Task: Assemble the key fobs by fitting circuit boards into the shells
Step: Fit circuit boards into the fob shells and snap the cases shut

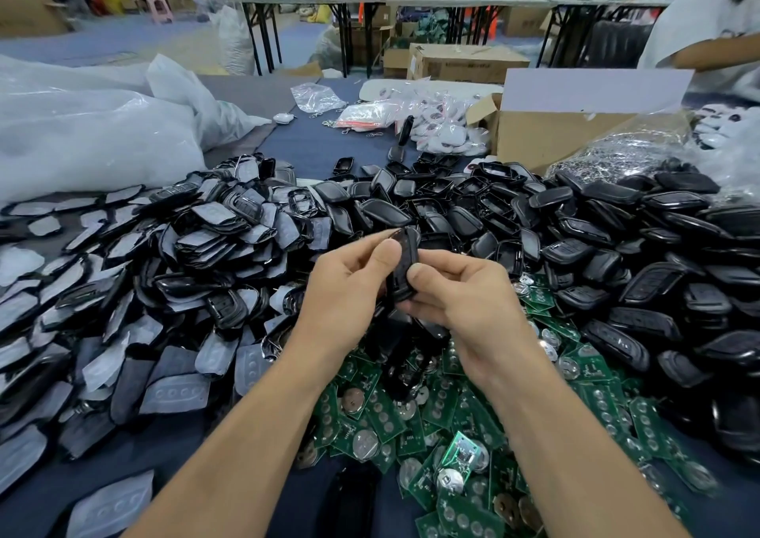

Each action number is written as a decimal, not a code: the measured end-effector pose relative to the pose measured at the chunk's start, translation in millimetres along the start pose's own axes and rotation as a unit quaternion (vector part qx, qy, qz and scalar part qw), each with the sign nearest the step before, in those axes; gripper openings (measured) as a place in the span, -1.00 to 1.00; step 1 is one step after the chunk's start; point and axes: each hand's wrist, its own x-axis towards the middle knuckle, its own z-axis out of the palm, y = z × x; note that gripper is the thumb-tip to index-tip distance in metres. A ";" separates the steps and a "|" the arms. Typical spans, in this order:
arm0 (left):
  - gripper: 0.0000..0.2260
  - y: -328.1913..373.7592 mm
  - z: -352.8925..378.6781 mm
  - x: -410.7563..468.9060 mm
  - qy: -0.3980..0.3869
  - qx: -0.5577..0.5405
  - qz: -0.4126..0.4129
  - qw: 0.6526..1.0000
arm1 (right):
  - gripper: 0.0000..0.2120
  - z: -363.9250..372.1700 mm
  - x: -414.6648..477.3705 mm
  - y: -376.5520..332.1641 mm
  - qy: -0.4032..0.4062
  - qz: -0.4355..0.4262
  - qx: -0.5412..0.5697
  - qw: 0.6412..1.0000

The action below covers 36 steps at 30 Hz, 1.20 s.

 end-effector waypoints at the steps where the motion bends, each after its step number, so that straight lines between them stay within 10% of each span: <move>1: -0.78 0.7 1.6 -1.9 -0.009 -0.008 -0.012 1.000 | -0.84 1.9 -0.2 0.1 -0.003 0.015 0.029 0.999; 19: -0.58 4.6 6.6 -6.7 0.039 -0.084 -0.023 0.995 | -0.86 0.5 -1.5 -5.8 -0.051 0.020 -0.040 0.998; 24: -0.63 2.5 0.5 -4.4 0.084 -0.060 0.013 0.995 | -0.44 -46.7 0.0 -36.0 -0.050 -0.023 0.350 0.935; 28: -0.78 1.5 -2.3 -1.7 0.159 -0.011 0.019 0.987 | -0.80 -43.6 10.6 -22.1 0.162 -0.049 0.001 0.986; 32: -0.81 -1.5 -5.1 -1.1 0.151 0.104 0.031 0.982 | -0.67 -35.8 15.2 0.7 0.138 -0.097 -0.469 0.867; 36: -0.78 -2.4 2.5 -6.3 0.065 0.398 0.057 0.913 | -0.65 -36.1 17.3 7.3 0.086 -0.061 -0.571 0.814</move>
